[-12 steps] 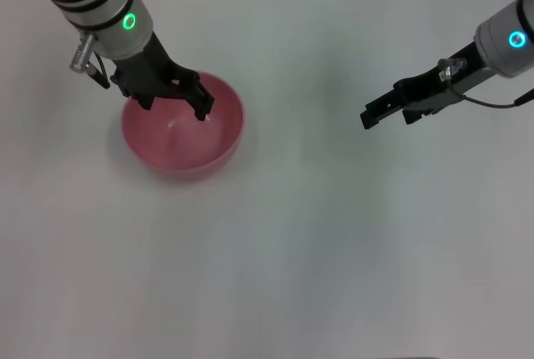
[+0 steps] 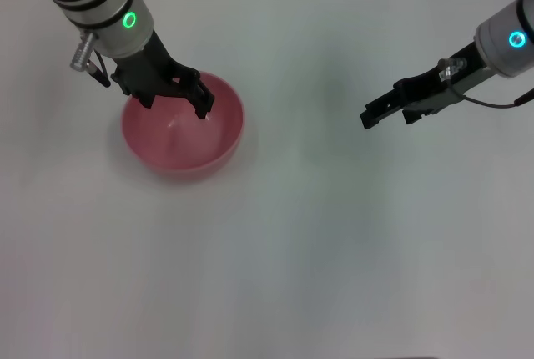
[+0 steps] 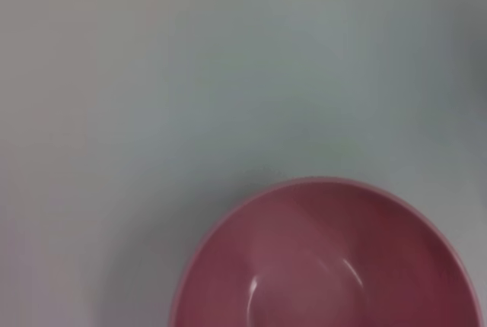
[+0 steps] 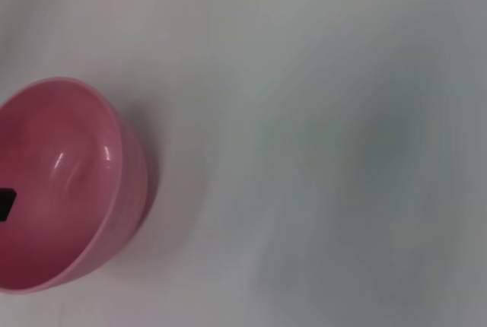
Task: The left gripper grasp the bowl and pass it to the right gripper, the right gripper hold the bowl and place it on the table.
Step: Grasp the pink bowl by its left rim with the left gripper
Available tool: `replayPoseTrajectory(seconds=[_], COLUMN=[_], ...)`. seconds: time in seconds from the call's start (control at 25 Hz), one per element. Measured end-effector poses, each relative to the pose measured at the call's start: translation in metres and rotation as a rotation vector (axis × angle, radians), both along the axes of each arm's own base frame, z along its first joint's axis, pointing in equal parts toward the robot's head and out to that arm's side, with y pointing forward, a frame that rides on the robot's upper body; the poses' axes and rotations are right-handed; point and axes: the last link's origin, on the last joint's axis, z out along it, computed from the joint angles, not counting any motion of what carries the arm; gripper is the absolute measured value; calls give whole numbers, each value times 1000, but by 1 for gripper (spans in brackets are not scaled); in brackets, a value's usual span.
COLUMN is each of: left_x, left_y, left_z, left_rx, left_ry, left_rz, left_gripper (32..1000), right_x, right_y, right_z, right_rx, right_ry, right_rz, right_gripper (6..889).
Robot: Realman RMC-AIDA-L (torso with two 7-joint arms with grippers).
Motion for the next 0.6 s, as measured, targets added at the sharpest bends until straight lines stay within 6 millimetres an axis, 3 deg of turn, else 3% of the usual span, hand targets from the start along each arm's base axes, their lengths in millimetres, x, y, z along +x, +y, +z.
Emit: replayPoseTrajectory(seconds=[0.32, 0.6], left_x=[-1, -20], left_y=[2, 6], left_z=[1, 12], left_rx=[9, 53], left_ry=[6, 62], left_rz=[-7, -7], left_gripper=[864, 859], right_x=[0, 2], right_y=[0, -1], right_z=[0, 0], right_rx=[0, 0], right_ry=[0, 0], right_rz=[0, -4], right_gripper=[848, 848])
